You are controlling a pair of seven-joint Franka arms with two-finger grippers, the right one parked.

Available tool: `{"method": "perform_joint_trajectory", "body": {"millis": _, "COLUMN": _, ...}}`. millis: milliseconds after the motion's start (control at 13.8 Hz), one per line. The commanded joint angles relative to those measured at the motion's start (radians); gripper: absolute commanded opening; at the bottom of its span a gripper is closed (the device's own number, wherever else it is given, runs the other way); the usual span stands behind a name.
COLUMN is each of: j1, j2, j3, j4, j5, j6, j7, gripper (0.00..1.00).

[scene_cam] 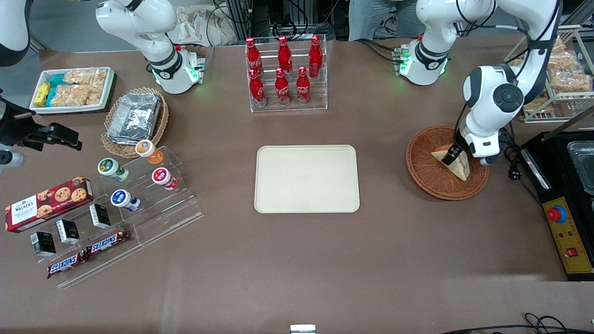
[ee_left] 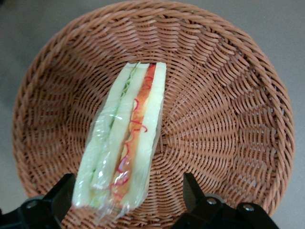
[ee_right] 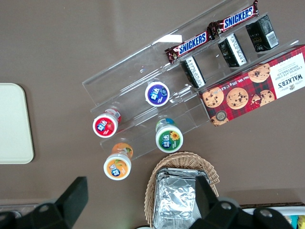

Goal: Place sandwich from basket to tray
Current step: 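Lower the left gripper onto the wrapped sandwich and close on it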

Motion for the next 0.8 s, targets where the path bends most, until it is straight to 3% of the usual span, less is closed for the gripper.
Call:
{"method": "perform_joint_trajectory", "body": {"millis": 0, "j1": 0.022, "j2": 0.050, "j3": -0.003, "j4": -0.010, "j5": 0.025, "j6": 0.088, "j7": -0.013, "gripper": 1.00}}
{"method": "perform_joint_trajectory", "body": {"millis": 145, "j1": 0.039, "j2": 0.062, "j3": -0.003, "j4": -0.010, "j5": 0.060, "j6": 0.099, "j7": -0.011, "gripper": 0.98}}
{"method": "perform_joint_trajectory", "body": {"millis": 218, "j1": 0.056, "j2": 0.062, "j3": -0.003, "j4": -0.010, "j5": 0.087, "j6": 0.099, "j7": -0.011, "gripper": 0.88}}
{"method": "perform_joint_trajectory", "body": {"millis": 290, "j1": 0.066, "j2": 0.061, "j3": -0.003, "j4": -0.010, "j5": 0.093, "j6": 0.099, "j7": -0.011, "gripper": 0.67}}
{"method": "perform_joint_trajectory", "body": {"millis": 435, "j1": 0.080, "j2": 0.058, "j3": -0.005, "j4": -0.010, "j5": 0.094, "j6": 0.099, "j7": -0.011, "gripper": 0.04}}
{"method": "perform_joint_trajectory", "body": {"millis": 508, "j1": 0.082, "j2": 0.056, "j3": -0.005, "j4": -0.008, "j5": 0.094, "j6": 0.098, "j7": -0.010, "gripper": 0.00}}
{"method": "perform_joint_trajectory", "body": {"millis": 726, "j1": 0.077, "j2": 0.024, "j3": -0.009, "j4": 0.001, "j5": 0.093, "j6": 0.086, "j7": -0.026, "gripper": 0.00}}
